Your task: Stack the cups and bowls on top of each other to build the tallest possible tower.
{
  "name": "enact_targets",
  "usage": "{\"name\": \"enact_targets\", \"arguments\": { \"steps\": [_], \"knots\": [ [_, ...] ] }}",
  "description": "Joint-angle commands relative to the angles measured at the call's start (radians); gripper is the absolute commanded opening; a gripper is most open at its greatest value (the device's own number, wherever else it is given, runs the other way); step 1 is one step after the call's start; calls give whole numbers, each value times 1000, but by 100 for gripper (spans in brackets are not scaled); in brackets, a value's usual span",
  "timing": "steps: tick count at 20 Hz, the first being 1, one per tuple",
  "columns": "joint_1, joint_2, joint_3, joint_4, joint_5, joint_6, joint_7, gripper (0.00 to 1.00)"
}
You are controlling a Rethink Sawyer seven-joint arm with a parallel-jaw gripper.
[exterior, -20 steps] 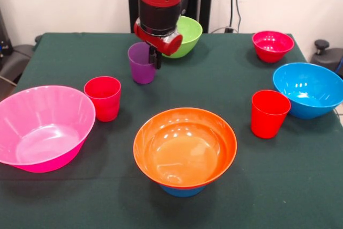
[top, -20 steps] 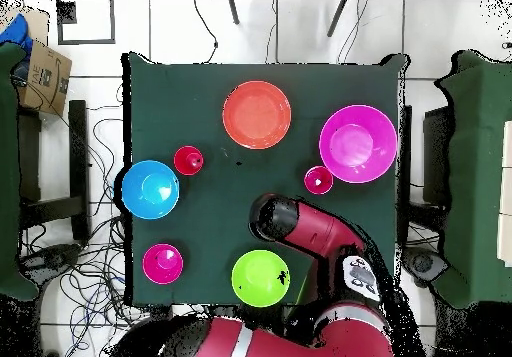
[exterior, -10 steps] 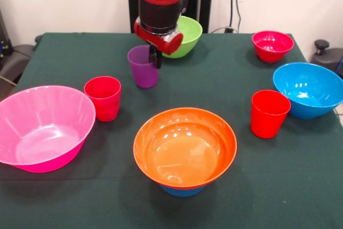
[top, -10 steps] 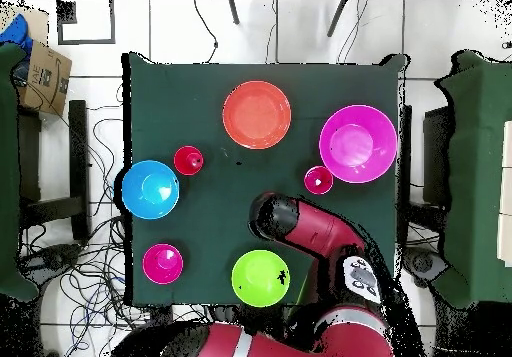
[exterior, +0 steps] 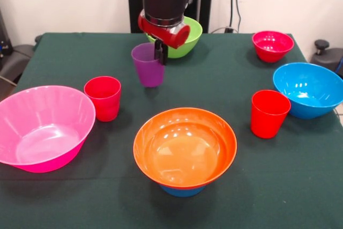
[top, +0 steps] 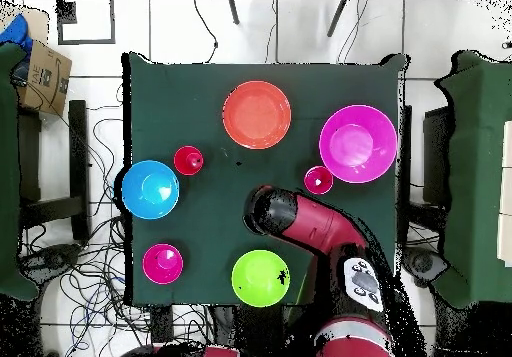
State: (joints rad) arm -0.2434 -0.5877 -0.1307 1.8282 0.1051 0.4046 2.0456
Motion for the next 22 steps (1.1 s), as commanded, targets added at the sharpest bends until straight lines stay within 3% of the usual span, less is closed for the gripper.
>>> {"name": "enact_targets", "arguments": {
  "steps": [1, 9, 22],
  "knots": [
    [-11, -7, 128, 14, 45, 118, 93, 0],
    [-3, -14, 139, -24, 74, 141, 107, 0],
    [41, -42, 99, -151, 90, 340, 142, 0]
  ]
}}
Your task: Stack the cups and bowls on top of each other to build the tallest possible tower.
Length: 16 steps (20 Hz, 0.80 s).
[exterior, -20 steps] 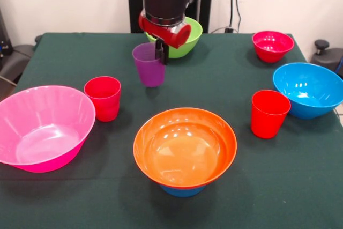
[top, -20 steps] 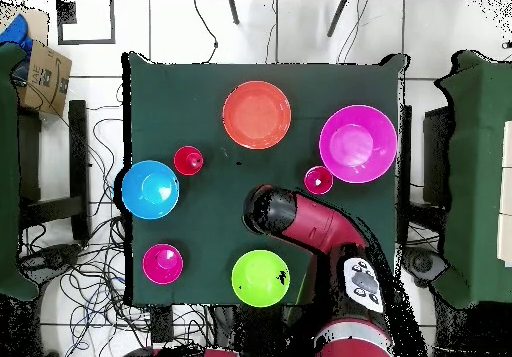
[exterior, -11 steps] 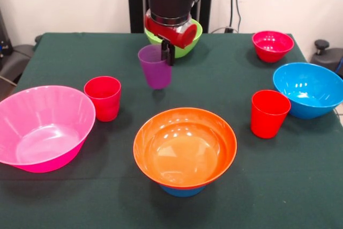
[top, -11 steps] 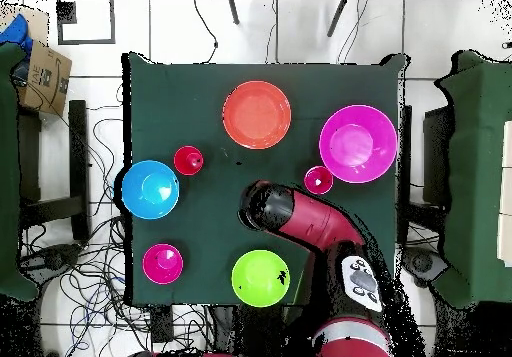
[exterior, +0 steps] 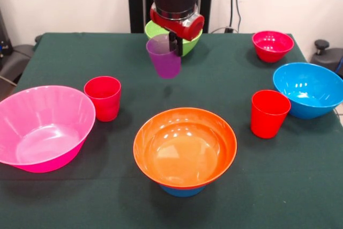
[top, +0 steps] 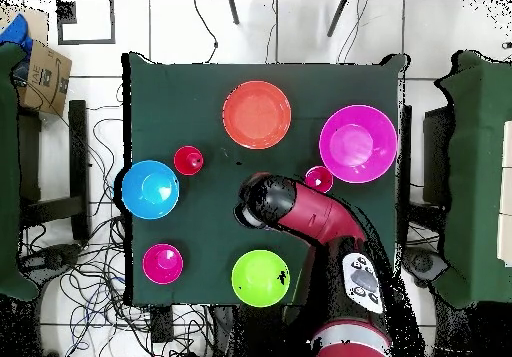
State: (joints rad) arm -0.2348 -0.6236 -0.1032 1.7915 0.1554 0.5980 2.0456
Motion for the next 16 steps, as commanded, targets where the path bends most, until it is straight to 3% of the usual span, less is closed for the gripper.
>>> {"name": "enact_targets", "arguments": {
  "steps": [1, 9, 16],
  "knots": [
    [34, -8, 71, -120, 40, 154, 144, 0],
    [28, -3, 83, -139, 57, 175, 139, 0],
    [34, 13, 73, -218, 68, 241, 151, 0]
  ]
}}
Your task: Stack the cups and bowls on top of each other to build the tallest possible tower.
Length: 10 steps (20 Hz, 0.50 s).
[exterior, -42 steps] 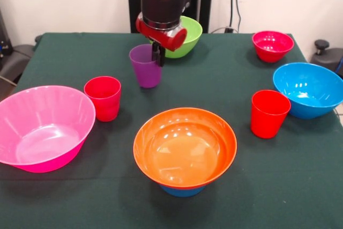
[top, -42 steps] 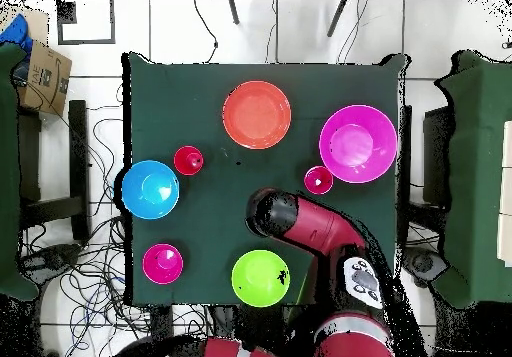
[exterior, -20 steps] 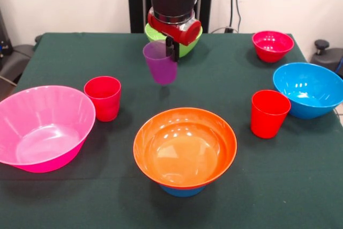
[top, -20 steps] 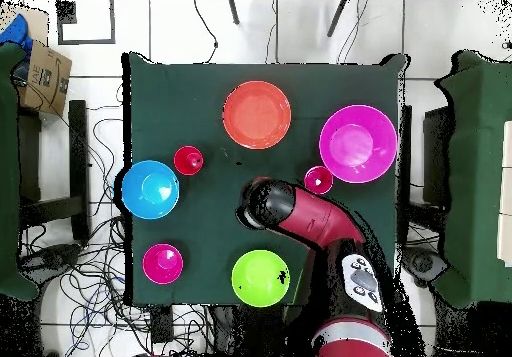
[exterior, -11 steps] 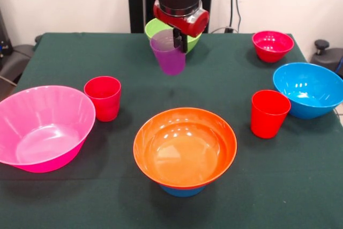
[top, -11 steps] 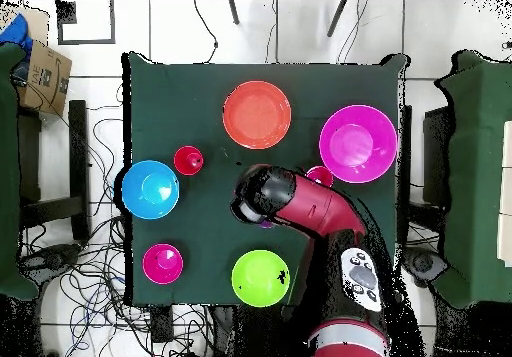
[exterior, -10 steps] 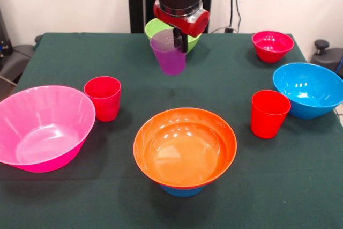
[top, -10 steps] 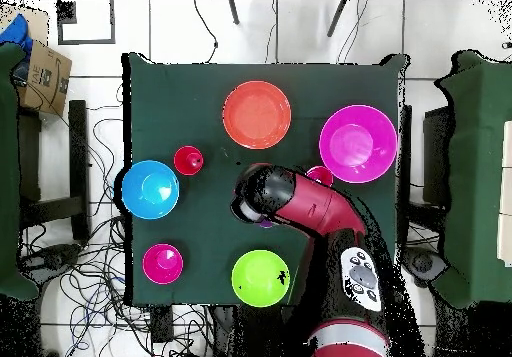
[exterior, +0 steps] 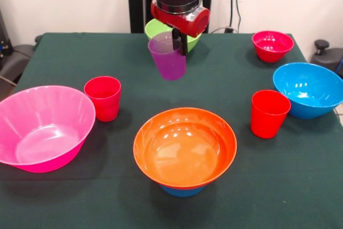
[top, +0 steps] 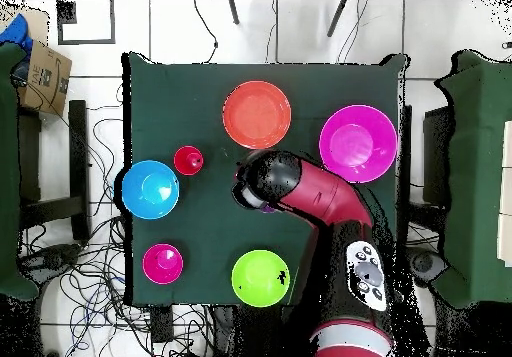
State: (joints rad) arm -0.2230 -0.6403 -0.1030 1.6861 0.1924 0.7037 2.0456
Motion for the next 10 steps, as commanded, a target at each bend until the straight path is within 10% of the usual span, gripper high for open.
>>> {"name": "enact_targets", "arguments": {
  "steps": [1, 10],
  "knots": [
    [25, 32, 71, -124, 32, 145, 155, 0],
    [55, 75, 47, -294, 29, 288, 221, 0]
  ]
}}
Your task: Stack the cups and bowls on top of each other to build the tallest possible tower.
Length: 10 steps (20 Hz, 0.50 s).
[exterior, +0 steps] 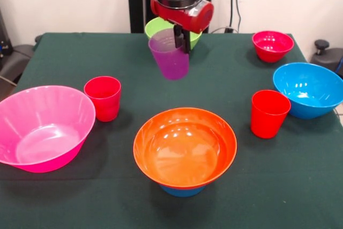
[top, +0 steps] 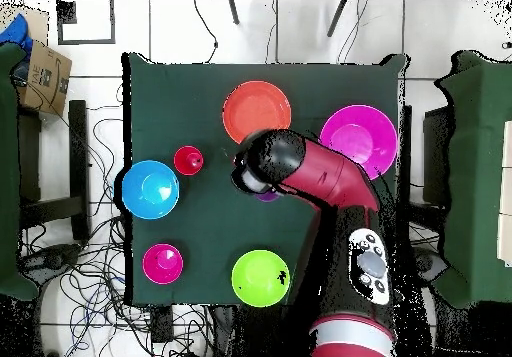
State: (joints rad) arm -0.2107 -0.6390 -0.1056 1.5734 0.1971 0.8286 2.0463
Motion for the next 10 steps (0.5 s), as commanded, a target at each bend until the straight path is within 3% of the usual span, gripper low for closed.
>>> {"name": "enact_targets", "arguments": {
  "steps": [1, 5, 10],
  "knots": [
    [47, 82, 47, -199, 25, 171, 227, 0],
    [67, 140, 31, -290, 21, 185, 262, 0],
    [87, 214, 12, -336, 18, 108, 285, 0]
  ]
}}
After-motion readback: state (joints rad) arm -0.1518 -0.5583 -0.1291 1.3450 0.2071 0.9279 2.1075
